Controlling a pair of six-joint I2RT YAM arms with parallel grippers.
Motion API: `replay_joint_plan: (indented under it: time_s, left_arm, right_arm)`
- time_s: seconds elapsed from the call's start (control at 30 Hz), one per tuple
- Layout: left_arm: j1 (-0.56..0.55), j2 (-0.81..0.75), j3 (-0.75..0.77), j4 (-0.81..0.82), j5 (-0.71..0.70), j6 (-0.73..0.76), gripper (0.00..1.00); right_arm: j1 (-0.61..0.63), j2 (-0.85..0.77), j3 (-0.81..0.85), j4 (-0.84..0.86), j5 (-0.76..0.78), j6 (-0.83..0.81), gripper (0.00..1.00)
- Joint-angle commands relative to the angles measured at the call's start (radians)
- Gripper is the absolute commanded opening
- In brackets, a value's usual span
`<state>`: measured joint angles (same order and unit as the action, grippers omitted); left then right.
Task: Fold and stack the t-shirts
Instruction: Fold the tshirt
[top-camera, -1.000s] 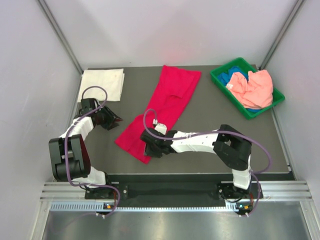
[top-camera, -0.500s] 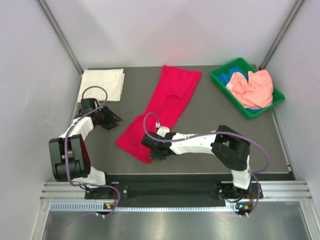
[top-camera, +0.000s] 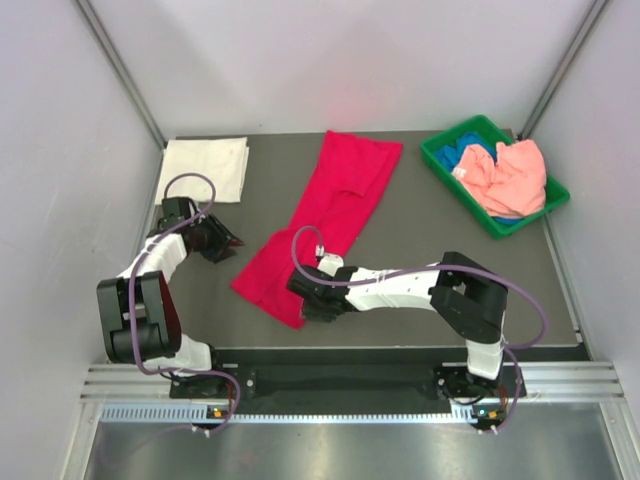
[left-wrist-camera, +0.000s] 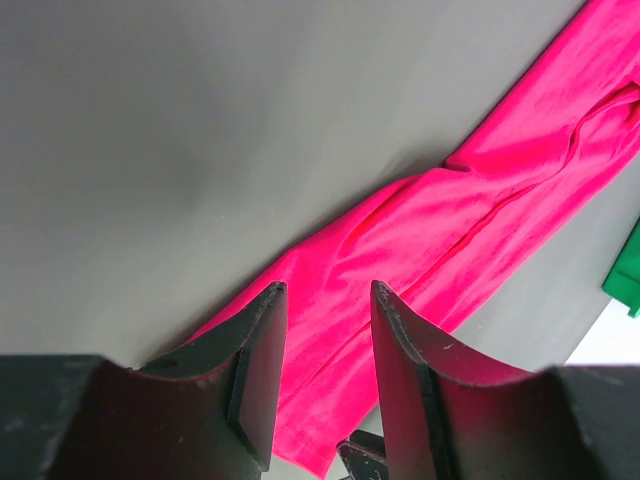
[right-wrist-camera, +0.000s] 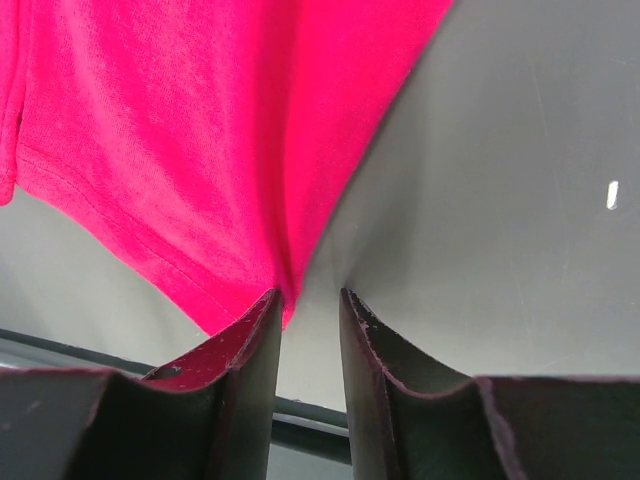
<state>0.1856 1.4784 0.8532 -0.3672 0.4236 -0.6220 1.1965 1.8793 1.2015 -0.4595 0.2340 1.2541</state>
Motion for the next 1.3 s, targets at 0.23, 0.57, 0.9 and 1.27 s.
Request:
replay_joint_plan:
  time_s: [0.23,0.57,0.9,1.27]
  left_arm:
    - [-0.003,-0.044,0.058,-0.013,0.017,0.027,0.44]
    - [-0.144,-0.127,0.029,-0.105,-0.025,0.103,0.44]
    - [-0.431,-0.282,-0.095,-0.147,-0.126,0.027,0.45]
    - [-0.527,-0.365,-0.302,0.002,0.034,-0.105,0.45]
  right_arm:
    - [0.017,0.057,0.099,-0.008,-0.005,0.030,0.28]
    - [0.026,-0.162,-0.097,-0.212,0.114,-0.004,0.00]
    - [0.026,-0.457,-0.465,-0.208,0.068,0.028,0.00]
    - [0.021,-0.672,-0.550,-0.312,0.105,0.012,0.18]
